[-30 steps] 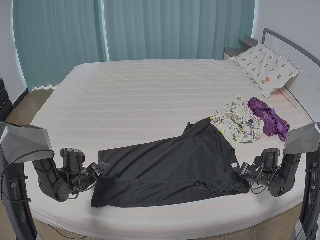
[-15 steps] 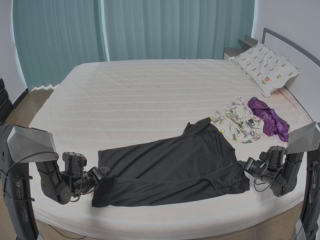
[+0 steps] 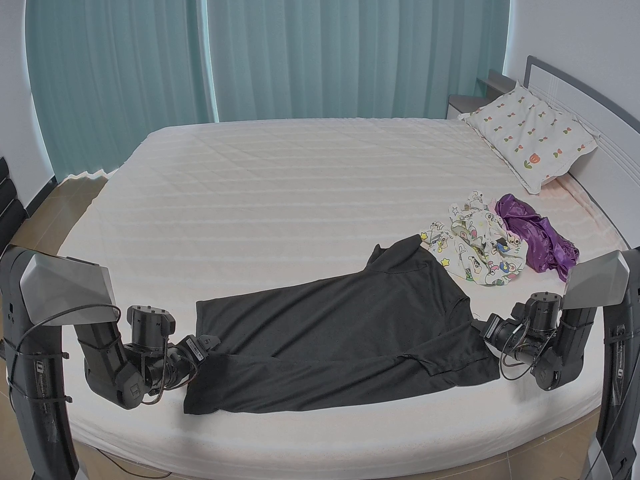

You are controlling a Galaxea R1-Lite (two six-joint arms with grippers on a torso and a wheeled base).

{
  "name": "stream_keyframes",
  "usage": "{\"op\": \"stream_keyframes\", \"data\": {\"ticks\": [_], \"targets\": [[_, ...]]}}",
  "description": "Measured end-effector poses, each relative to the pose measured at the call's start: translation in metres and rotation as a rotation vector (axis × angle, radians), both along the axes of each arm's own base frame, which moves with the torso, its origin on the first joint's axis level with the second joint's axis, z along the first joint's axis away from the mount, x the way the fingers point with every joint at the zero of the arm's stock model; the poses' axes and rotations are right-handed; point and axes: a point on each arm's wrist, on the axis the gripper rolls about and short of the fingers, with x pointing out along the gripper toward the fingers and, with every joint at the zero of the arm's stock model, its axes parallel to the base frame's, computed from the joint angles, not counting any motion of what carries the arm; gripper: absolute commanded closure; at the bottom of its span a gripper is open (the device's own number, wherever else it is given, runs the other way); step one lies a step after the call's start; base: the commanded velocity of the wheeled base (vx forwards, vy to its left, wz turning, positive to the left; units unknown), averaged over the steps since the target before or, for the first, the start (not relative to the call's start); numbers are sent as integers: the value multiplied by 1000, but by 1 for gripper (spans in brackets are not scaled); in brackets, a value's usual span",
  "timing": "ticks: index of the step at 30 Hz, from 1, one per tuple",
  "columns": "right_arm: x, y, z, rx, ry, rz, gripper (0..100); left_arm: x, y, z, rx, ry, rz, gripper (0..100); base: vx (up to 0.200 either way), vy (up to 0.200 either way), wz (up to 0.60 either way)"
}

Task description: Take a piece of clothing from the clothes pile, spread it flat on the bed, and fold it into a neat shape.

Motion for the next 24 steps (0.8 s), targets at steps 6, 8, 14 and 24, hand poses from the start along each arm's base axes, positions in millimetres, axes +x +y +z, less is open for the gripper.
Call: {"op": "stream_keyframes", "data": {"ticks": [6, 8, 14, 24], "targets": [[0, -2, -4, 1, 6, -6, 100, 5, 0, 5, 24, -63, -45, 0, 0, 0, 0], [0, -2, -5, 2, 7, -6, 100, 6, 1, 6, 48, -76, -66, 0, 0, 0, 0], [-1, 0, -6, 3, 13, -1, 100, 7, 6, 6, 61, -107, -203, 0, 0, 0, 0], [-3, 2, -7, 4, 21, 4, 100, 8, 8, 0, 91, -180, -338, 0, 0, 0, 0]]}}
